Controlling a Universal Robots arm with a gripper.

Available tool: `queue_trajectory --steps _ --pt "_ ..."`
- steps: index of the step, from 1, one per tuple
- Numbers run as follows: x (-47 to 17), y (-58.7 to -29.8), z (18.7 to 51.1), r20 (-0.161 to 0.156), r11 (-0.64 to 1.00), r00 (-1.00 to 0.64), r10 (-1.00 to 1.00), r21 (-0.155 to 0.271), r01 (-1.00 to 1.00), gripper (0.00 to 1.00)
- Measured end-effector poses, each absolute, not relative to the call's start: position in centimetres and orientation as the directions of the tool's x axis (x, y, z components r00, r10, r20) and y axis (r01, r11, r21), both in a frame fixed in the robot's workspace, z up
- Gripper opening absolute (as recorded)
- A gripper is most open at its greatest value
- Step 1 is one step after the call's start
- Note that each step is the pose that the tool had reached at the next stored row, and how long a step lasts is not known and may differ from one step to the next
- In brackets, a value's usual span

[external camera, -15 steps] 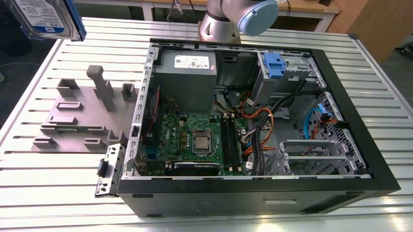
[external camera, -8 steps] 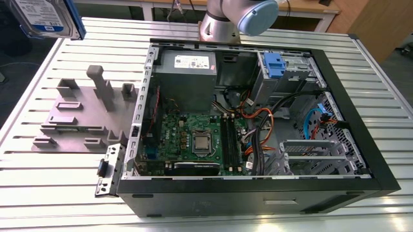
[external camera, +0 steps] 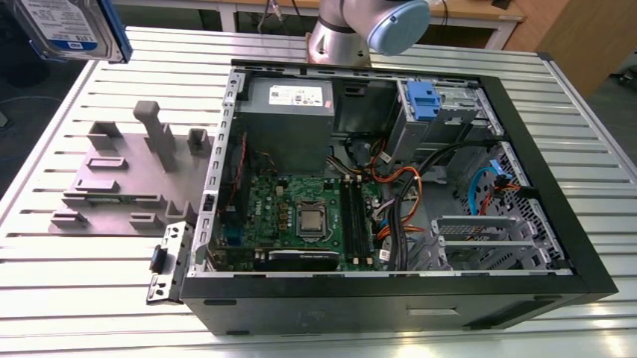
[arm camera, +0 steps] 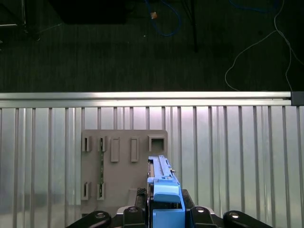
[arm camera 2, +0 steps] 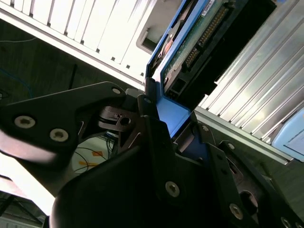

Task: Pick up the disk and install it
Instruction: 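Pick up the disk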

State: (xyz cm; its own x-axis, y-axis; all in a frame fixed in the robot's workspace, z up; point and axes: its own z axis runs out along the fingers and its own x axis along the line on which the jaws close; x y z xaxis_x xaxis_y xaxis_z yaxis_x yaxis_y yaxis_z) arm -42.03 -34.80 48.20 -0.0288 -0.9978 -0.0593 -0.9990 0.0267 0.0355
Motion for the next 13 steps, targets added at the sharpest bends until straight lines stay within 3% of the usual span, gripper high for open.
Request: queue_trajectory --steps 13 --pt "-40.6 -35.6 48.2 -0.058 0.027 -0.029 -0.998 0.035 -0.999 0.36"
